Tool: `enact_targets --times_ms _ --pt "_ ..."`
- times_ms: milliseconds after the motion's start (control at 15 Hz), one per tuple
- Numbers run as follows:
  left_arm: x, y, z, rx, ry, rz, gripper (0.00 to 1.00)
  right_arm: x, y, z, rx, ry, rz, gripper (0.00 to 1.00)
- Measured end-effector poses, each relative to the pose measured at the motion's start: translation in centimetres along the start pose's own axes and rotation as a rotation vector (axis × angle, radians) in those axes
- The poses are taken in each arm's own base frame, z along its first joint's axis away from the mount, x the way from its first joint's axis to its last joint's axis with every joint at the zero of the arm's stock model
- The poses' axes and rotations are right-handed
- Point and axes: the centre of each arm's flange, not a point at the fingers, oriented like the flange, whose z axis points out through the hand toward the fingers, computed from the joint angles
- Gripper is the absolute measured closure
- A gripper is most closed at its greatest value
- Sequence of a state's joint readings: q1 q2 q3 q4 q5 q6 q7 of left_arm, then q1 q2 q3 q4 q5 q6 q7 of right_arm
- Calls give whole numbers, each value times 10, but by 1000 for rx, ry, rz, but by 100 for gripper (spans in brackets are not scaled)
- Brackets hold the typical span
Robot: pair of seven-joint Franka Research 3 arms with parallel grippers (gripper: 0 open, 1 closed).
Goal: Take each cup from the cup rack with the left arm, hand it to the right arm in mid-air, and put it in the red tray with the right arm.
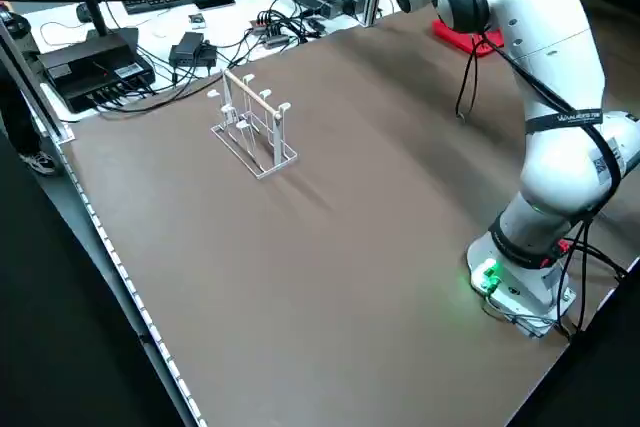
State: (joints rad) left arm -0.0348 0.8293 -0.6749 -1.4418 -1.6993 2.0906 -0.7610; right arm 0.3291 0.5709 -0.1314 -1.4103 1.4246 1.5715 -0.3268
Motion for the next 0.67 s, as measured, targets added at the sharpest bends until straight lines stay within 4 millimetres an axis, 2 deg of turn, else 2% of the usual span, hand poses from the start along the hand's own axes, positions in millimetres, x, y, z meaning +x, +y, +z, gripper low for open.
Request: enact_targets --times_ms 67,200,267,333,400,467,667 --pt "0 0 0 0 0 0 23 0 0 7 2 -7 1 54" --pt "2 0 -1 -2 3 1 23 -1 -1 13 6 -13 0 58" --pt "4 0 -2 -3 5 0 23 0 -2 13 9 -13 0 66" --pt "4 0 -2 -3 5 0 23 -1 -2 15 9 -16 0 66" --pt "5 0 -2 -4 6 0 23 -1 -3 17 13 -18 -1 71" --pt "6 -1 -3 -4 8 -2 23 -1 -4 18 16 -17 -7 80" --pt "8 -2 -2 -3 8 -15 23 -1 -5 19 16 -18 -26 84"
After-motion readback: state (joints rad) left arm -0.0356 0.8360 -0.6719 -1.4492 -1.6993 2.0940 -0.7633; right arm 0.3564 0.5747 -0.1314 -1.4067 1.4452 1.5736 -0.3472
